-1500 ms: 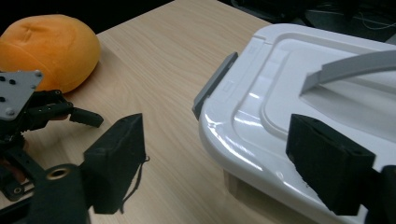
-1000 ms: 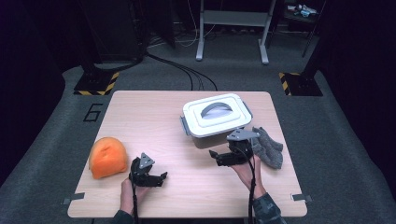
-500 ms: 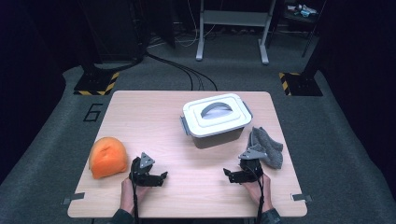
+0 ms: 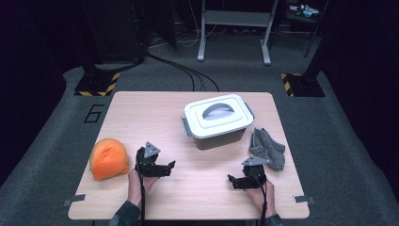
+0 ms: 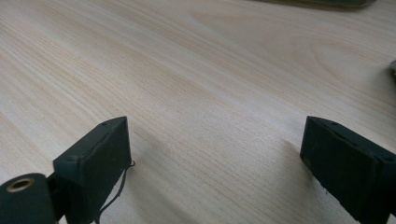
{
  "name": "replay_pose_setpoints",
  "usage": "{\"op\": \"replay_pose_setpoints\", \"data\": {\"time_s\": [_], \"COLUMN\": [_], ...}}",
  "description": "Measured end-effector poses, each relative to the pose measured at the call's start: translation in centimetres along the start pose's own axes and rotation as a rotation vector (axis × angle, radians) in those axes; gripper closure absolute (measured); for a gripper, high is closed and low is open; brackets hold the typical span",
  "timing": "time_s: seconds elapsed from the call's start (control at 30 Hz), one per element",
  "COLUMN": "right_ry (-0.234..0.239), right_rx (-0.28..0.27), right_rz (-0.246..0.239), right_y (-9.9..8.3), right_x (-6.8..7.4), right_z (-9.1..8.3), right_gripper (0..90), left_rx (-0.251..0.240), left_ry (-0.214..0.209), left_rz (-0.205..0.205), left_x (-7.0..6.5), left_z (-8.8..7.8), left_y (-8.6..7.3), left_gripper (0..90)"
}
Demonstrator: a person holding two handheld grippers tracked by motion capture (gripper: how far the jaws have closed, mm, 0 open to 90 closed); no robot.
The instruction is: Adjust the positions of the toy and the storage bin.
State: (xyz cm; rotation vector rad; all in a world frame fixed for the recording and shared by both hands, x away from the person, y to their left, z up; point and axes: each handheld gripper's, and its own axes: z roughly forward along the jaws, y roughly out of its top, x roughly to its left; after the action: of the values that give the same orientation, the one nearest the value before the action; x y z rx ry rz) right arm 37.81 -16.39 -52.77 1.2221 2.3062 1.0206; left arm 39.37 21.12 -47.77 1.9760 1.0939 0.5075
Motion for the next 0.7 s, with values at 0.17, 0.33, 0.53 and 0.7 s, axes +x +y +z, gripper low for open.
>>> {"op": "replay_pose_setpoints", "data": {"time_s": [0.17,0.33,0.53,0.7], "right_ry": [-0.003,-0.022,-0.026,-0.030], "right_rx": [-0.003,0.003,0.001,0.001], "right_rz": [-0.001,-0.024,-0.012,0.006], "right_y": [0.0,0.0,0.0,-0.1], "right_x": [0.0,0.2,0.2,0.3], "right_z": [0.0,0.1,0.1,0.1], "right_gripper": [8.5,8.8,9.2,9.4], "left_rx": [-0.037,-0.078,-0.083,-0.057], "left_ry": [0.018,0.006,0.010,0.018], "left_rz": [0.029,0.035,0.054,0.068], "left_x": [-0.8,-1.2,-1.9,-2.4], "left_z": [-0.4,-0.3,1.2,3.4], "left_y": [3.4,6.8,10.4,12.5], "left_gripper": [11.4,11.5,11.7,12.3]}}
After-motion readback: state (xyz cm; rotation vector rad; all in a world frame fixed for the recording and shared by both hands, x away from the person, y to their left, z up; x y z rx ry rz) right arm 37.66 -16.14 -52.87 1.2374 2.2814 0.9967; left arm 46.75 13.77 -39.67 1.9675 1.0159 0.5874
